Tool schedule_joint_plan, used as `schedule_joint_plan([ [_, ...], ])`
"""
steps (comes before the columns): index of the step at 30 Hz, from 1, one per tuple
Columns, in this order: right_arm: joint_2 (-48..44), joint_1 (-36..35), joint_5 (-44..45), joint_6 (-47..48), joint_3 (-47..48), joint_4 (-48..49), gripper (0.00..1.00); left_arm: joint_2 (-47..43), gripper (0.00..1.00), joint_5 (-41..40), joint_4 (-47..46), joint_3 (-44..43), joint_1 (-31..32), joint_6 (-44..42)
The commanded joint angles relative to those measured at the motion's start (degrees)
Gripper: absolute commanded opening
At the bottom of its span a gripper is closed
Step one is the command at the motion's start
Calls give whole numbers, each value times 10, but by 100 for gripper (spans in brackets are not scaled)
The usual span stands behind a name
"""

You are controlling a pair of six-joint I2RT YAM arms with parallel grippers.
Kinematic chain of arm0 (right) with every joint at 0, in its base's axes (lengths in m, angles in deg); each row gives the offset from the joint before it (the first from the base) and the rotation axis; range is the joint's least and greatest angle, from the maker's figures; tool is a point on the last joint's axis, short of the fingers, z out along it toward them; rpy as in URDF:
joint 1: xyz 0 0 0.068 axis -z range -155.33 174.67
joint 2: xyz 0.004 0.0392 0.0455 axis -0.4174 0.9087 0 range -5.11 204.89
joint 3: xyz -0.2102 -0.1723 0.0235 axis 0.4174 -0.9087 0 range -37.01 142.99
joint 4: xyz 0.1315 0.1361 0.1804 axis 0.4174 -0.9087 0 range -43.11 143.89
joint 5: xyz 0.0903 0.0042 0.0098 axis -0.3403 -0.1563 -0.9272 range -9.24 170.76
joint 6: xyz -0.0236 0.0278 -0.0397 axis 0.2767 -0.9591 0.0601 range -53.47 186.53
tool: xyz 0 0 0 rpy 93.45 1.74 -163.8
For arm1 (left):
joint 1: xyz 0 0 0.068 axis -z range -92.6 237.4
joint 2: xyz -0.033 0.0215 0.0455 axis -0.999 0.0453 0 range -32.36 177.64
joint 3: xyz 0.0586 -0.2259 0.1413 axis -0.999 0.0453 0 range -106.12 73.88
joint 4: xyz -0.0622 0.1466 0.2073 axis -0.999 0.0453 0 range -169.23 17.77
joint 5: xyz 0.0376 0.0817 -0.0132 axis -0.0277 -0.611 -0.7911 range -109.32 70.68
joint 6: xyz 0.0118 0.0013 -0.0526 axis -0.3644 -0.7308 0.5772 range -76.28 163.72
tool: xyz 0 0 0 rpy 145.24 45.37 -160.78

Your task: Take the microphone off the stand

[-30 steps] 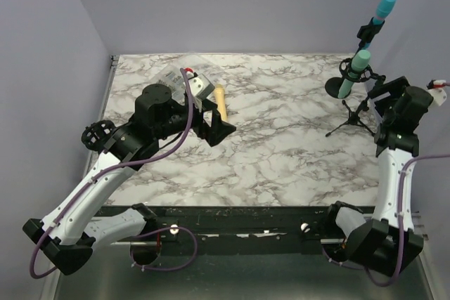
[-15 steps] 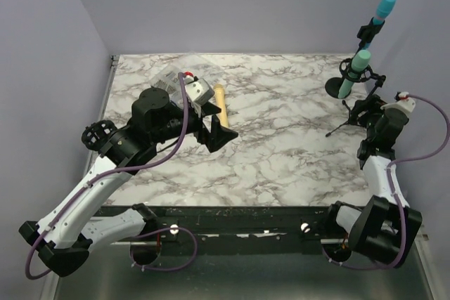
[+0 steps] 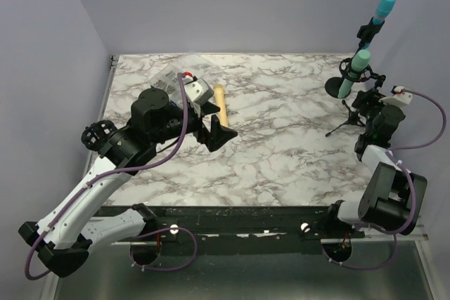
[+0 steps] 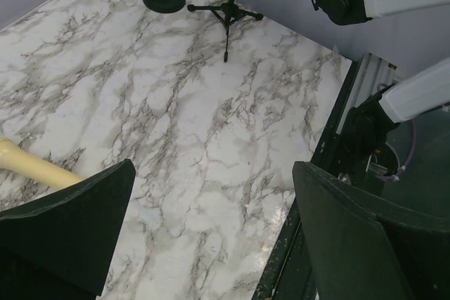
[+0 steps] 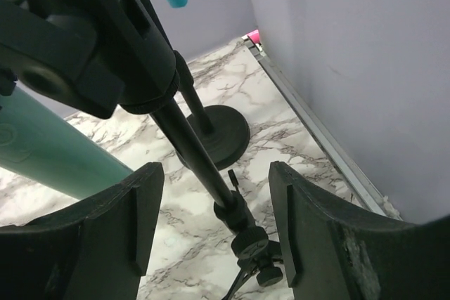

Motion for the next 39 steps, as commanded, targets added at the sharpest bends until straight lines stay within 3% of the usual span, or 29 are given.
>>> schedule_joint_plan([
  [1, 36, 3, -16, 20, 2, 97, 67, 6, 99, -11, -9, 5, 3, -9],
  [9, 90, -2, -41, 33, 19, 128, 57, 15, 99, -11, -10, 6, 2, -13],
  [25, 111, -52, -81, 49, 14, 141, 15, 25, 99, -30, -5, 6, 3, -19],
  [39, 6, -259, -30, 68, -61, 76, 2, 37, 99, -25, -6, 6, 2, -14],
])
